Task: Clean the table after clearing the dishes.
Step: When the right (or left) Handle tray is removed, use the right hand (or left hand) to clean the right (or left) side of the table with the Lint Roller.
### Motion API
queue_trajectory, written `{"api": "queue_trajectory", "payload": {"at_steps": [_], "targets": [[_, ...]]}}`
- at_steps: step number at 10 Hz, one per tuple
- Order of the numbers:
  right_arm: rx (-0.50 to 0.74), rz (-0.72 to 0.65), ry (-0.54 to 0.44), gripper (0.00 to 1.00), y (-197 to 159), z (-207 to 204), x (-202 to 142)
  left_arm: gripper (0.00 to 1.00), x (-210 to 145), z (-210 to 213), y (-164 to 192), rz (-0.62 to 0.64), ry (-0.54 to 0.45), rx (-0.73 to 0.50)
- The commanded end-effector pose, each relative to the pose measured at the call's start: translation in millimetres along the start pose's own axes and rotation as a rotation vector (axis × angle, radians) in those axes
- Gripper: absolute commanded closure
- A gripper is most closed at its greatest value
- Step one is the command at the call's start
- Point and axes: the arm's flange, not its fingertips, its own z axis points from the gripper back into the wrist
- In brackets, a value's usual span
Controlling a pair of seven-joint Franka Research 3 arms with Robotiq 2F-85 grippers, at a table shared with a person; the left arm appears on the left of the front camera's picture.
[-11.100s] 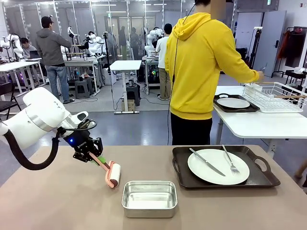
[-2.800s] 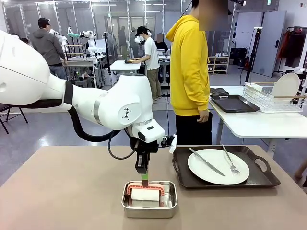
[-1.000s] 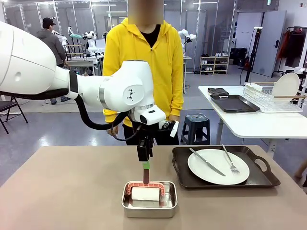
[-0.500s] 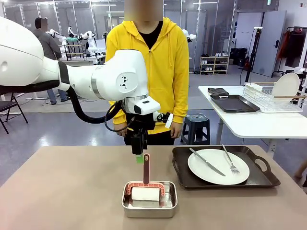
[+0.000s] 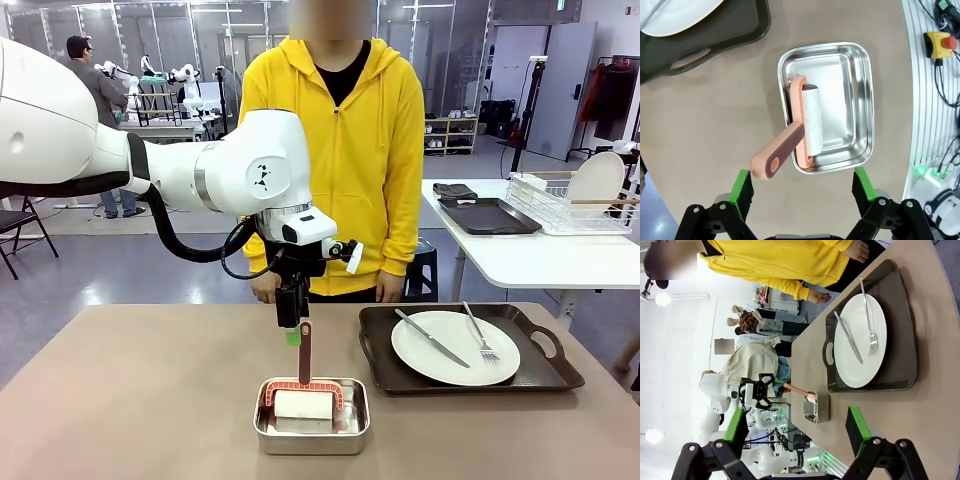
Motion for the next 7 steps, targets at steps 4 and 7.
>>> {"api": "queue_trajectory", "payload": {"at_steps": [4, 7], "targets": [[-0.006, 0.005, 0.005, 0.0, 3, 1, -2, 0.0, -7, 26, 4, 0.08, -0.028, -0.028], [-0.006, 0.005, 0.005, 0.0, 3, 1, -2, 0.0, -91, 85, -12, 0.436, -0.375, -0.173]]}}
